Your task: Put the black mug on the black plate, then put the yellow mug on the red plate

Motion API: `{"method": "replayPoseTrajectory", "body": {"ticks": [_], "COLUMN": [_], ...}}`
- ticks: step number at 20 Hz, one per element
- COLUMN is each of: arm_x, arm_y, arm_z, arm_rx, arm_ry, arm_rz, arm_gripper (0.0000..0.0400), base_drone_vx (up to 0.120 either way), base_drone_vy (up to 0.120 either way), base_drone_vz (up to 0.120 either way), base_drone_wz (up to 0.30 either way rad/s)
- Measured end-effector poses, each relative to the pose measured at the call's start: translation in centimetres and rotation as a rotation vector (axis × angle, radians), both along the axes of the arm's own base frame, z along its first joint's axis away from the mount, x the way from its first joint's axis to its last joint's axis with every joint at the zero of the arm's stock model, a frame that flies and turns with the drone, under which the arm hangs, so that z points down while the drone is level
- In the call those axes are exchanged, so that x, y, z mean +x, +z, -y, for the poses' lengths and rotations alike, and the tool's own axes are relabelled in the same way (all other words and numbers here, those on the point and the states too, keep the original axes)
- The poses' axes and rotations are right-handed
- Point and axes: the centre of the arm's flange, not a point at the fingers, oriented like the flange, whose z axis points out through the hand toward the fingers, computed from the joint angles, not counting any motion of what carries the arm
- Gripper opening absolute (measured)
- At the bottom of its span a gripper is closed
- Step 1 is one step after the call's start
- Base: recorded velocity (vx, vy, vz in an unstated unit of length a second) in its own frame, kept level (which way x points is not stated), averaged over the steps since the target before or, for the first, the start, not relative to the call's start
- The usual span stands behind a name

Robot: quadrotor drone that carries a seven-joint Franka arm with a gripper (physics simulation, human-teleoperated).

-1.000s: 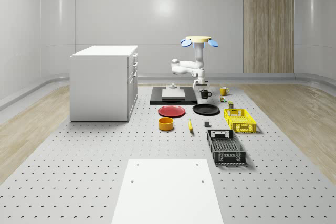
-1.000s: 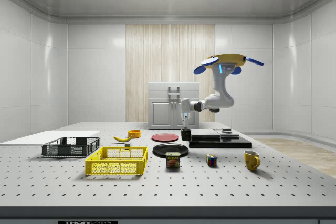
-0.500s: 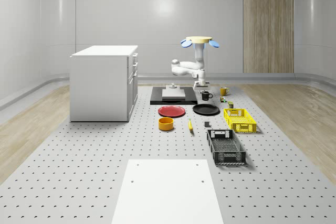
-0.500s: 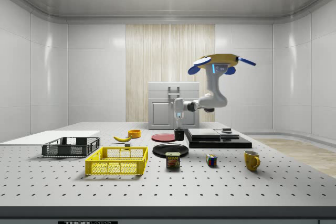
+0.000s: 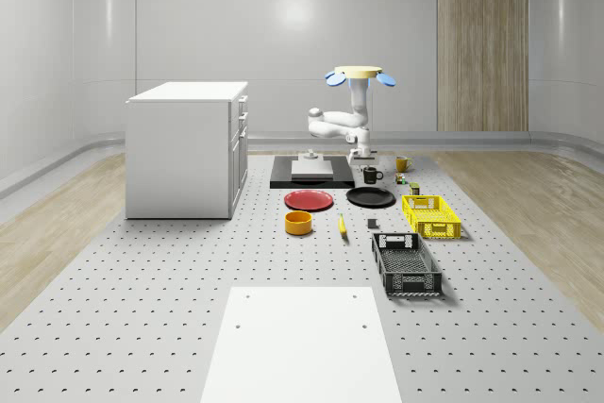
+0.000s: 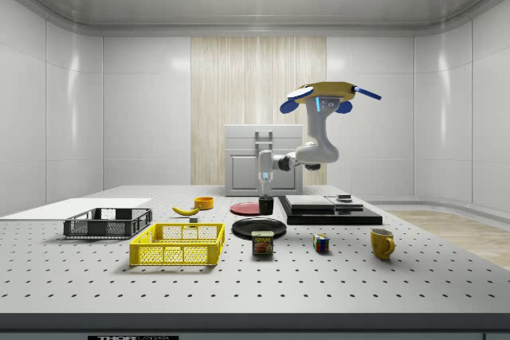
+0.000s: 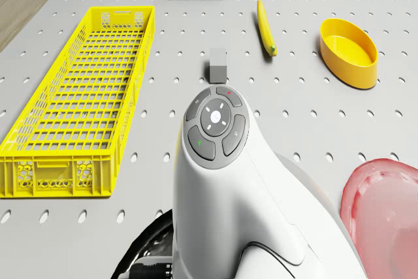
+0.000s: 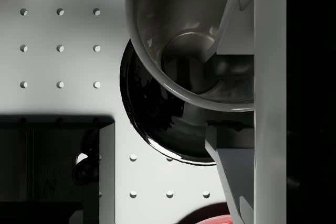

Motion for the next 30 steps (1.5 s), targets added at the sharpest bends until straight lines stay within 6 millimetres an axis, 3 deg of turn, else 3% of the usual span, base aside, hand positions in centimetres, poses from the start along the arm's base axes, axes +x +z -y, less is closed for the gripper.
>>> {"method": "replayPoseTrajectory", "body": {"ticks": [20, 22, 24, 27, 30], "arm_x": [0.0, 0.0, 0.0, 0.0, 0.0], "arm_y": [7.6, 8.1, 8.1, 7.4, 6.3], "arm_z": [0.0, 0.0, 0.0, 0.0, 0.0], "arm_rx": [0.0, 0.0, 0.0, 0.0, 0.0], "arm_ry": [0.0, 0.0, 0.0, 0.0, 0.0], "arm_rz": [0.0, 0.0, 0.0, 0.0, 0.0], "arm_gripper": [0.011, 0.0224, 0.0293, 0.035, 0.0376], "base_drone_vx": [0.0, 0.0, 0.0, 0.0, 0.0], "base_drone_vy": [0.0, 0.0, 0.0, 0.0, 0.0], "base_drone_vz": [0.0, 0.0, 0.0, 0.0, 0.0], "base_drone_wz": [0.0, 0.0, 0.0, 0.0, 0.0]}}
